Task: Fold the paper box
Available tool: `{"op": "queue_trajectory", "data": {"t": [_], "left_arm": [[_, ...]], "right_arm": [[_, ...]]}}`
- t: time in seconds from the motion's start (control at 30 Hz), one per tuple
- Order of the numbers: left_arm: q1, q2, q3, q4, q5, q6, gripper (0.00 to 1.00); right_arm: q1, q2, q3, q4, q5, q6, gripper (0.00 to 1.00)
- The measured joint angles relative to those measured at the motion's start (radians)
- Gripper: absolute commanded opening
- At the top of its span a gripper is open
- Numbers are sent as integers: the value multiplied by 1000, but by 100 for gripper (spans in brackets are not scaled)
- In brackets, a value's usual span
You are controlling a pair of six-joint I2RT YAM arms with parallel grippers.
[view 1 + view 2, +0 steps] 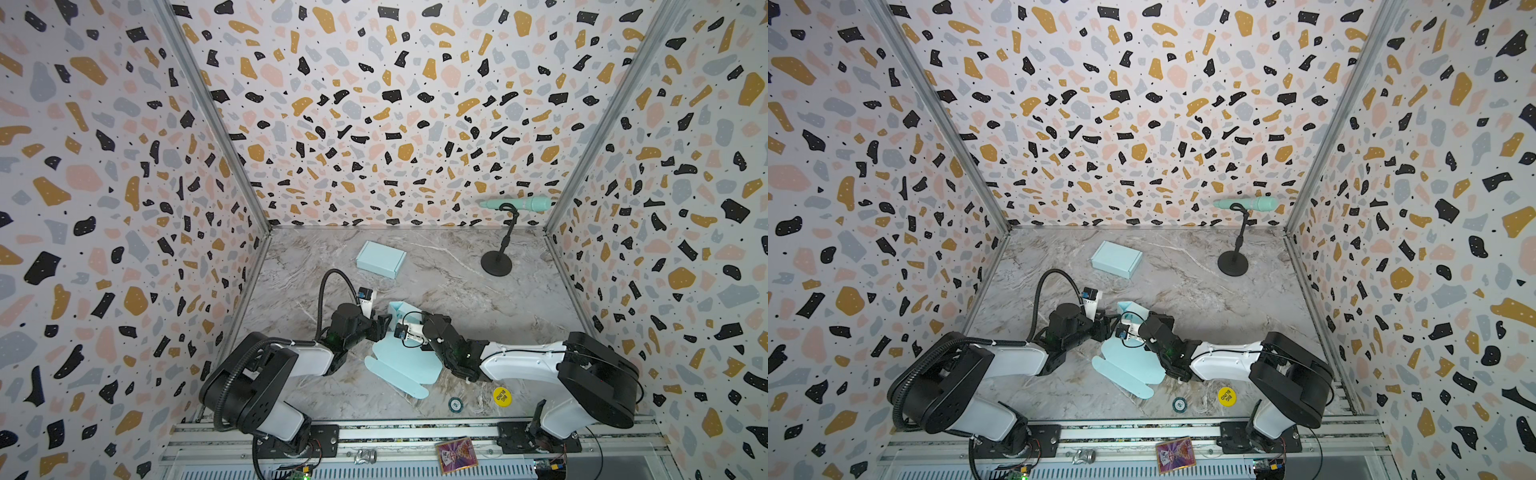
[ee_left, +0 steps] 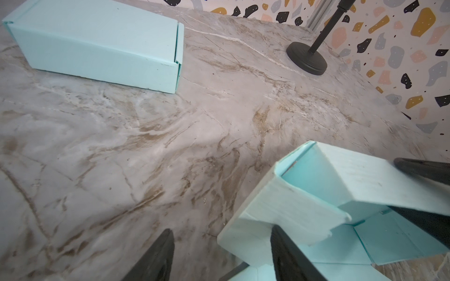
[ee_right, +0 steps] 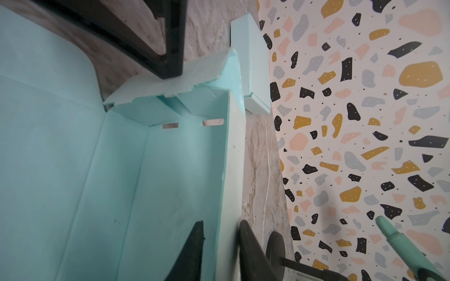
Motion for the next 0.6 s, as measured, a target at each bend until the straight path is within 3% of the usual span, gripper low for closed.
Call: {"op": "queue_trajectory", "data": {"t": [0.27,0.6], "left_arm": [[-26,34,0,34,32,8,68],[-49,48,0,58,45,8,65]], "right_arm": [[31,6,-17,71,5,-82,25],[-15,9,-30,108,-30,-106,20]]}}
